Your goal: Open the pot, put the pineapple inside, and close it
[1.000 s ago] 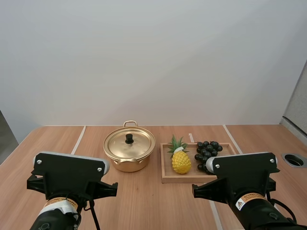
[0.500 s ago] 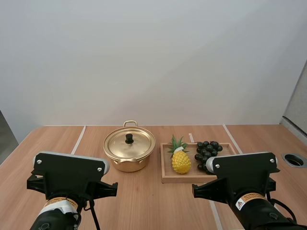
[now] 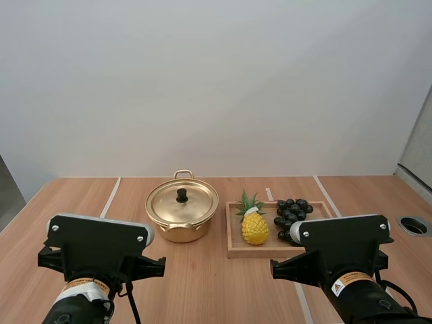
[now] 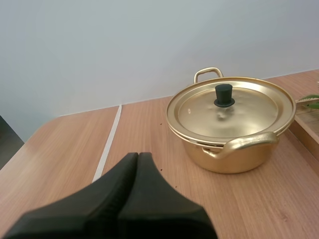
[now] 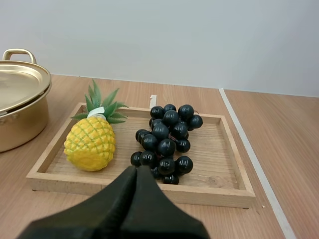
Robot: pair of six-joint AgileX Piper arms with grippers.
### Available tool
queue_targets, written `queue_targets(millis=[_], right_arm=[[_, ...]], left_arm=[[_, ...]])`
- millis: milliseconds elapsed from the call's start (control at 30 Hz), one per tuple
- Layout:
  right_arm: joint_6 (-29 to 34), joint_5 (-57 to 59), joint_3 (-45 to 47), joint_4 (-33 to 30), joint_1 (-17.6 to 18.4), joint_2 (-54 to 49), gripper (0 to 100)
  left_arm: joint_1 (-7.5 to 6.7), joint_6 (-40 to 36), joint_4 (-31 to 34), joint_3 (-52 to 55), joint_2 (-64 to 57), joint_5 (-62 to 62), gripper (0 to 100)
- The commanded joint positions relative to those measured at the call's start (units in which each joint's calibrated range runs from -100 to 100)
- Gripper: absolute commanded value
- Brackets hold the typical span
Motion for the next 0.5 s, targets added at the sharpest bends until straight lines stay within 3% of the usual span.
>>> queue_targets(millis=[0, 467], right_arm=[[-0.45, -1.29, 0.0, -0.04, 0.11, -0.2, 0], [-0.45, -1.29, 0.0, 0.22, 0.11, -0.2, 0]], left_arm=[[0.06, 0.06, 0.06, 0.13, -0.38, 0.0, 0], [0.06, 0.06, 0.06, 0.13, -0.38, 0.0, 0]])
